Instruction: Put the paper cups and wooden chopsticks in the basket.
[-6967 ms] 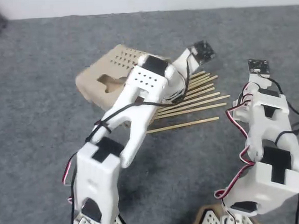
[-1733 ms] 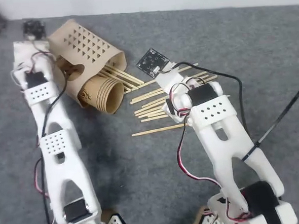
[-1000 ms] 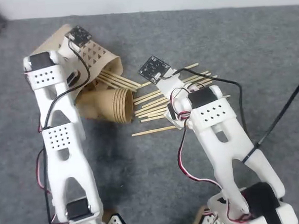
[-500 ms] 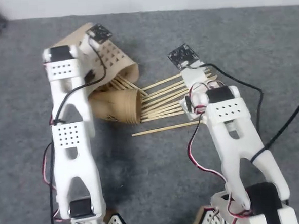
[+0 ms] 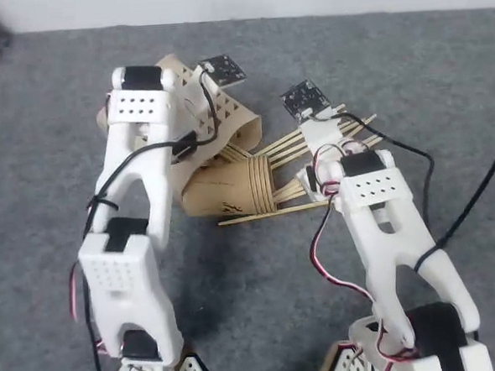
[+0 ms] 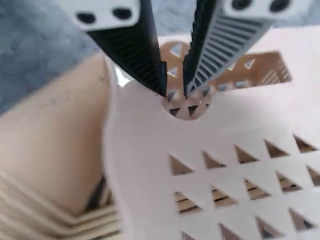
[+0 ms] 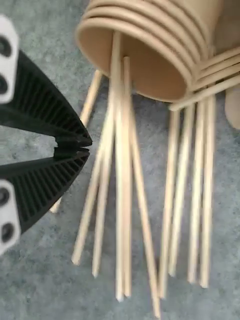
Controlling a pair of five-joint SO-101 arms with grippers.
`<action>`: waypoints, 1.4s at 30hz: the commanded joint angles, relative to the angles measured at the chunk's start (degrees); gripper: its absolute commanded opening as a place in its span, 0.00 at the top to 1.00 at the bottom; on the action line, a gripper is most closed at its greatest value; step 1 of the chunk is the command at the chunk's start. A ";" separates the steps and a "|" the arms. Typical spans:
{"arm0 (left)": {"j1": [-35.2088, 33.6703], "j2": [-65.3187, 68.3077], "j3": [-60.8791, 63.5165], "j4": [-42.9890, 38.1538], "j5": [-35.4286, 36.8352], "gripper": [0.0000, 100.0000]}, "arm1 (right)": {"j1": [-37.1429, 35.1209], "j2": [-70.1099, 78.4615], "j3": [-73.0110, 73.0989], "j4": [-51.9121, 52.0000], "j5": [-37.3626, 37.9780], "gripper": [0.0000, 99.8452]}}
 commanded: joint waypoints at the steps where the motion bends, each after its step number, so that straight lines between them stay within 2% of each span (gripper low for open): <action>1: 3.34 -6.77 6.20 0.79 0.79 0.94 | 0.57 -2.68 0.26 -0.92 -0.62 0.99; 6: 5.63 -8.53 11.03 0.79 0.88 0.94 | 0.13 -2.68 0.26 -0.57 -0.79 0.98; 11: 5.19 -13.01 12.18 0.97 0.88 0.94 | -1.80 -3.38 -2.20 3.30 -1.05 0.81; 18: 5.10 -20.04 13.49 1.67 0.79 0.94 | -9.19 -11.47 -4.04 5.93 1.49 0.81; 23: -0.97 -25.05 10.42 -0.44 0.44 0.94 | -9.36 -8.66 -4.04 2.77 3.16 0.81; 29: -15.21 -27.25 8.66 -12.66 0.44 0.94 | -9.89 -0.92 -4.75 -1.19 3.25 0.81; 33: -23.47 -27.08 8.75 -19.96 0.44 0.94 | -11.82 -0.22 -9.32 4.00 2.90 0.81; 38: -31.03 -26.73 17.27 -40.53 0.70 0.94 | -14.46 -0.13 -11.87 6.55 2.90 0.81; 42: -32.09 -22.51 28.97 -55.38 0.44 0.94 | -12.79 1.01 -10.81 4.44 2.90 0.81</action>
